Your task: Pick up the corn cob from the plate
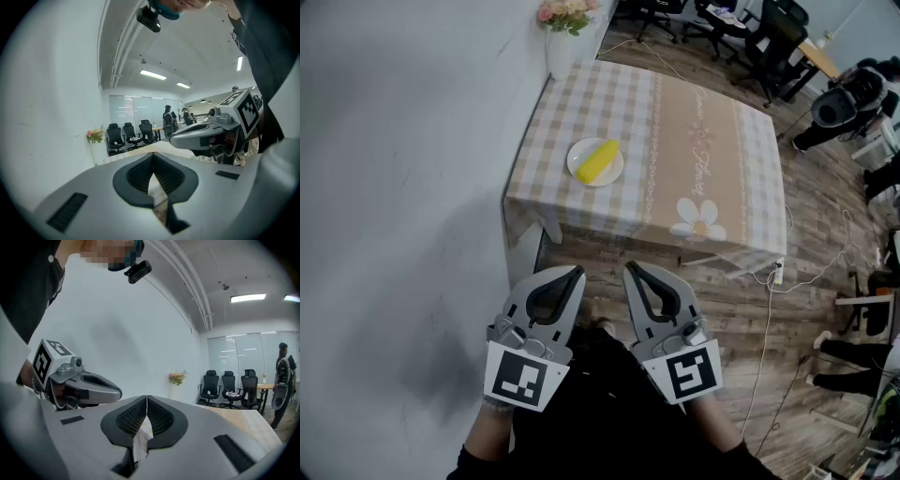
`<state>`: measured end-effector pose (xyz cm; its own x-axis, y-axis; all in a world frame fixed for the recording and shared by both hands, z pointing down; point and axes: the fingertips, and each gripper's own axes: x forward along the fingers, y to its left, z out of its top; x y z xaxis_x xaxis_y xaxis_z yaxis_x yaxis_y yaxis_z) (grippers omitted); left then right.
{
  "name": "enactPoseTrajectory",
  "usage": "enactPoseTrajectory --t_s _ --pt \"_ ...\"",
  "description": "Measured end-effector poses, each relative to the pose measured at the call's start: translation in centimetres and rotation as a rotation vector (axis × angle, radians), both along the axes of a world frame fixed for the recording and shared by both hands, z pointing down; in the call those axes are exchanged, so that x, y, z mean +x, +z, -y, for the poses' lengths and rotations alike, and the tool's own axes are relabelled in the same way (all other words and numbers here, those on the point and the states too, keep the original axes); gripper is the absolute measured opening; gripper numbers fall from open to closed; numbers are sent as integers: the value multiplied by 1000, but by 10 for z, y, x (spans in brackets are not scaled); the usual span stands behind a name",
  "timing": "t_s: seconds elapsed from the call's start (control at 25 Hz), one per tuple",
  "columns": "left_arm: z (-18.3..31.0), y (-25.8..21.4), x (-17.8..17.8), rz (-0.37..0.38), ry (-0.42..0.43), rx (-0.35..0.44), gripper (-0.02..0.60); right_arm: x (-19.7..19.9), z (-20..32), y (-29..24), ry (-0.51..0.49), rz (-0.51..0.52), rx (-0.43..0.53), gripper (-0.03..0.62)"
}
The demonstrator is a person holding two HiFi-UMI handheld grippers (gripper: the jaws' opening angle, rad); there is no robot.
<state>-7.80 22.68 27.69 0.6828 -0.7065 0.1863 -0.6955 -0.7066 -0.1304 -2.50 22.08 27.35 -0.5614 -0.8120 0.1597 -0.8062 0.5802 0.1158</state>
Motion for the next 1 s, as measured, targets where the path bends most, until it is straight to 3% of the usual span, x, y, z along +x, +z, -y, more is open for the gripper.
enactPoseTrajectory --t_s 0.72,0.84,1.0 --pt "-3 2 -8 -12 12 -1 14 -4 -2 1 53 18 -20 43" --pt "-2 2 -10 -14 18 -1 14 2 -3 10 97 -9 -67 43" --pt "1 0 -14 -20 24 11 14 -4 -1 -1 92 7 -10 43"
